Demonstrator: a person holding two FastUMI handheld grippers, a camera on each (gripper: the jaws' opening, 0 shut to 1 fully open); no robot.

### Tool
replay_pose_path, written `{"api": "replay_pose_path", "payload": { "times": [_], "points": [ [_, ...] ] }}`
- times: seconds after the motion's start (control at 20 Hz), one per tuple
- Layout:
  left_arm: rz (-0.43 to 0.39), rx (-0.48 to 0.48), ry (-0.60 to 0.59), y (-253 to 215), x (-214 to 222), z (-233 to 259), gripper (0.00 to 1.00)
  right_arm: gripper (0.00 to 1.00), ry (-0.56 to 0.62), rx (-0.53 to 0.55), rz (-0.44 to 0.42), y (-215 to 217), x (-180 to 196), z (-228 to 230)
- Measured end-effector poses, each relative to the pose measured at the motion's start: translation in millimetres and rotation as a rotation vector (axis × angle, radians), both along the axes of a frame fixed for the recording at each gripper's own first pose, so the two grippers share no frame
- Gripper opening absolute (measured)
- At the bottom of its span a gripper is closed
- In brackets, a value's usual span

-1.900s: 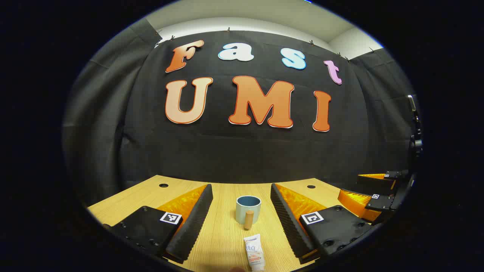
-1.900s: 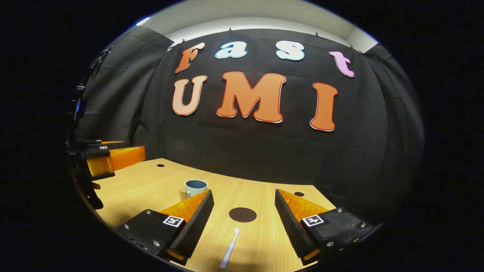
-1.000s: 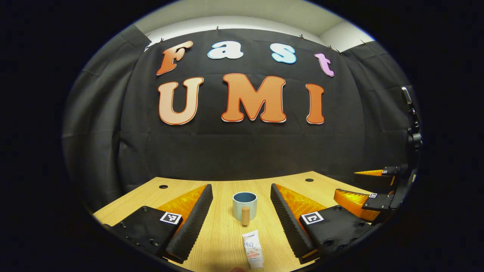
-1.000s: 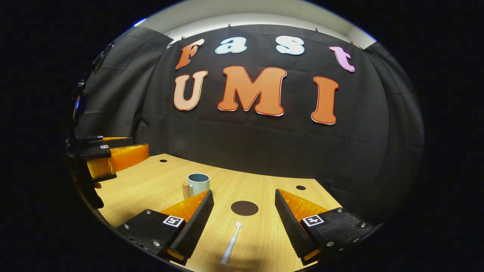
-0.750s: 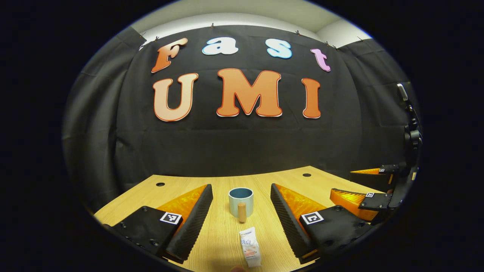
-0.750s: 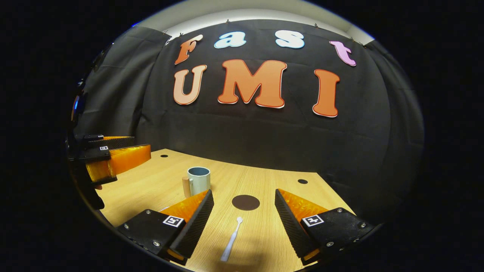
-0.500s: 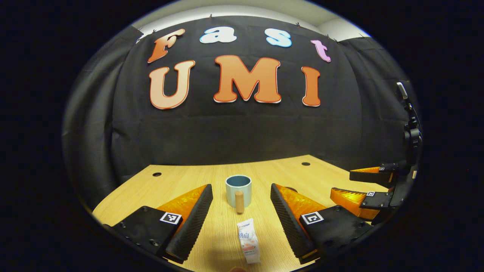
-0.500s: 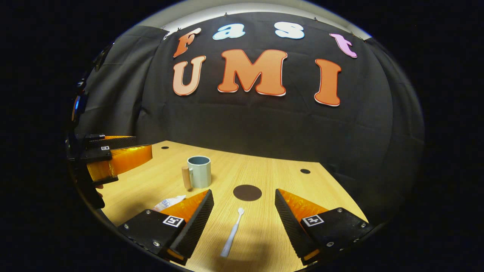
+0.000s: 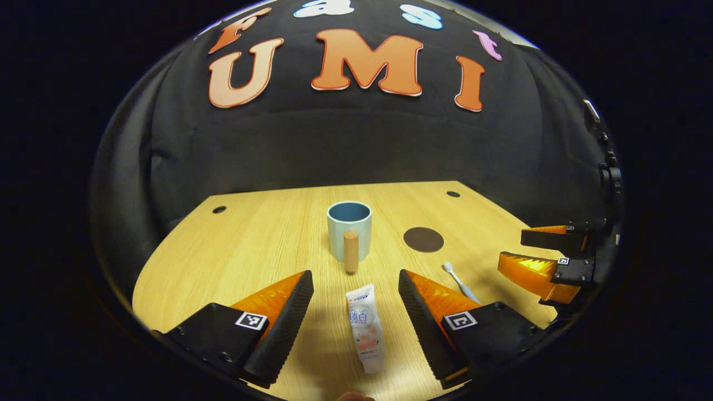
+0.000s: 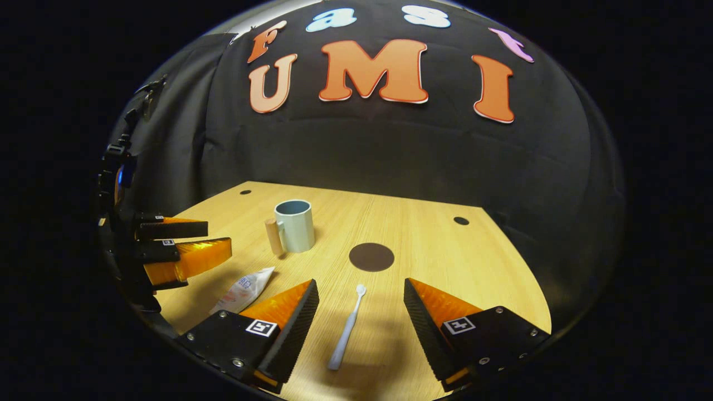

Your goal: Put the toothbrush and toothpaste on the desktop into the cup, then pick up the cup and place it on the coaster on the desktop.

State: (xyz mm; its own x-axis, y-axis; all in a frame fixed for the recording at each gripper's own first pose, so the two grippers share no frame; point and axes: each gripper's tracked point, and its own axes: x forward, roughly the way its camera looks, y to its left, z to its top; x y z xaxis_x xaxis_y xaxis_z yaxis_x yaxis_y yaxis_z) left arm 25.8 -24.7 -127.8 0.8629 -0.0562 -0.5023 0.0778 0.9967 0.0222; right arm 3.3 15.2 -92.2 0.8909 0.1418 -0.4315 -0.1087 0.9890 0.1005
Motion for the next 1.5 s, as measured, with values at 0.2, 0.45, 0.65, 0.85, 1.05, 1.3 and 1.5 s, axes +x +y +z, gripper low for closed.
{"api": "replay_pose_path", "payload": {
  "times": [0.2,0.45,0.65,0.85,1.05,1.3,1.5],
  "points": [
    [-0.014,0.003,0.095,-1.4,1.4,-17.4,1.00,0.88,0.106,0.010,0.012,5.7,5.0,-19.1],
    [-0.032,-0.035,0.206,-10.3,2.3,-46.9,1.00,0.81,0.227,-0.012,0.007,6.8,12.0,-57.4],
    [-0.035,-0.035,0.288,-10.9,1.9,-56.9,1.00,0.77,0.310,-0.011,0.011,8.8,13.2,-78.1],
    [-0.039,0.005,0.333,-11.0,2.3,-55.1,1.00,0.72,0.368,0.001,0.008,8.4,17.6,-91.6],
    [-0.035,-0.009,0.414,-13.2,-1.7,-66.1,1.00,0.63,0.402,-0.002,0.008,7.3,20.2,-102.3],
    [-0.019,0.006,0.465,-22.3,0.3,-74.6,0.60,0.65,0.426,-0.004,0.016,14.8,22.3,-109.8],
    [0.000,-0.041,0.494,-22.5,-4.2,-71.7,0.42,0.60,0.434,-0.020,0.010,16.4,24.7,-111.3]
  ]
}}
